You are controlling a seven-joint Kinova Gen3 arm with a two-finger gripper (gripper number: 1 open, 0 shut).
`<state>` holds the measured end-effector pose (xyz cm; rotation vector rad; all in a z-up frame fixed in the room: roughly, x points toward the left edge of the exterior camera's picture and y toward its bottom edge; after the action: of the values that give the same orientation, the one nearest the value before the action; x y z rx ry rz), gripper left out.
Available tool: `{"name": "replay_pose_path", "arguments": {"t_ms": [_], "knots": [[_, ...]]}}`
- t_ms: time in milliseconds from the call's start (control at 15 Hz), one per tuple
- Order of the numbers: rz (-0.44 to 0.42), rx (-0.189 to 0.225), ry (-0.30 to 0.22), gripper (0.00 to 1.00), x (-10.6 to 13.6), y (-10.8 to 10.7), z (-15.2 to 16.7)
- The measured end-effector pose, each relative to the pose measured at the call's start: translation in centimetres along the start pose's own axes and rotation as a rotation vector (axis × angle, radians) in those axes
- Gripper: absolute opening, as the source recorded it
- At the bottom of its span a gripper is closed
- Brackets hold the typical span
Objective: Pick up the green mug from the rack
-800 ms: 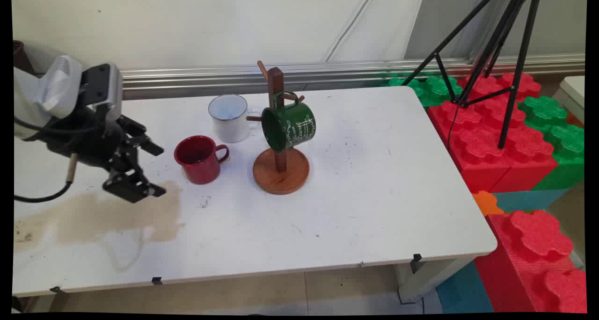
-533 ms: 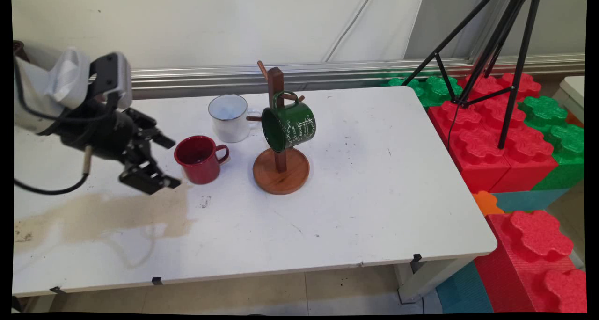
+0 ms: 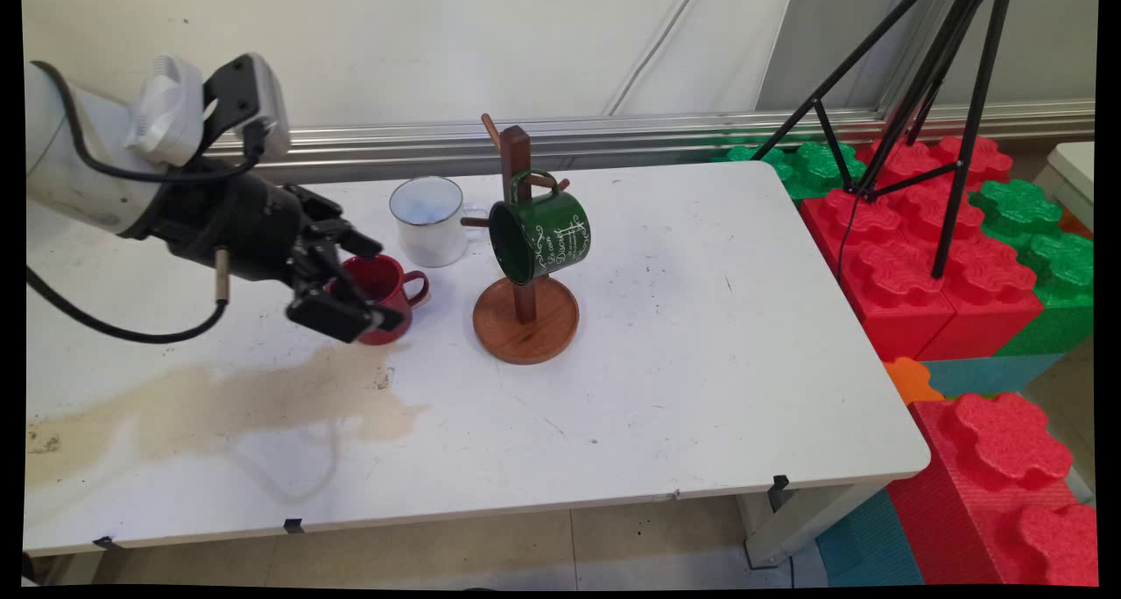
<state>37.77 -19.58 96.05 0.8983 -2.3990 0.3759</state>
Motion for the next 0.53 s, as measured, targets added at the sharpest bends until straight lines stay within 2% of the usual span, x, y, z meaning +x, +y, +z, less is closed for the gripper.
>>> {"name": "replay_pose_path", "arguments": {"t_ms": [533], "knots": [[-0.082, -0.038, 0.108, 1.00, 2.5, 1.7, 1.0]]}}
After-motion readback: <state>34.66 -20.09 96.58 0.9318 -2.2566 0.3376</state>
